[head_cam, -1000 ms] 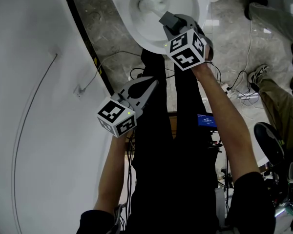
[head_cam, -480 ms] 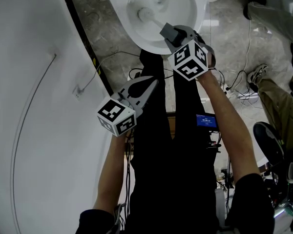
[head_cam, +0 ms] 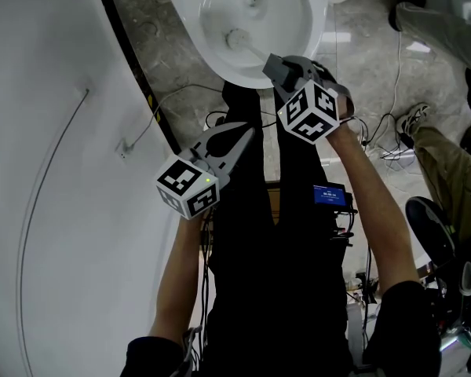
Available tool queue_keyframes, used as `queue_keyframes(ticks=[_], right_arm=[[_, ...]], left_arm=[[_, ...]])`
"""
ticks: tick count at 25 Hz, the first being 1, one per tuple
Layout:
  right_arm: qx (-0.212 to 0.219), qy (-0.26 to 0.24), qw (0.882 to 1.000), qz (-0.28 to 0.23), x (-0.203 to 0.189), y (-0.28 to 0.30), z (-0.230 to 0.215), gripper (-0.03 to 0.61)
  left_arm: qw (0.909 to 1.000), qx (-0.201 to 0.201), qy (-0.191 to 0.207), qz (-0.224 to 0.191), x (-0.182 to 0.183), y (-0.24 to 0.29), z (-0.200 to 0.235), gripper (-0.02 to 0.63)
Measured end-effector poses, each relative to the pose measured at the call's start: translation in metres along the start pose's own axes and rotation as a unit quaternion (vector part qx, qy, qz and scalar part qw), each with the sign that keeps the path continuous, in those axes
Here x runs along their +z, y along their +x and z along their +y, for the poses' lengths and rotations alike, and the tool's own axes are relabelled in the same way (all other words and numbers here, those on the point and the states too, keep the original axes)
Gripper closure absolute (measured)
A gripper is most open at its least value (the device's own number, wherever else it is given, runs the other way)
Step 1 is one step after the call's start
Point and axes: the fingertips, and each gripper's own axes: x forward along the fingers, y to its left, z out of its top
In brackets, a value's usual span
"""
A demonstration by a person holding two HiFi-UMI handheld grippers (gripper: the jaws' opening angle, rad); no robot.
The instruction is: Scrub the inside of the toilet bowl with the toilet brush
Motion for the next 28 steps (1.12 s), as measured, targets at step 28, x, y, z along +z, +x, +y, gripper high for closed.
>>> queue_keyframes(ticks=[28], right_arm=[[-0.008, -0.138, 0.982, 0.132, -0.092, -0.055, -0.01, 0.417]], left_arm=[[1.0, 0.001, 0.004, -0.004, 0.001, -0.002, 0.001, 0.604]])
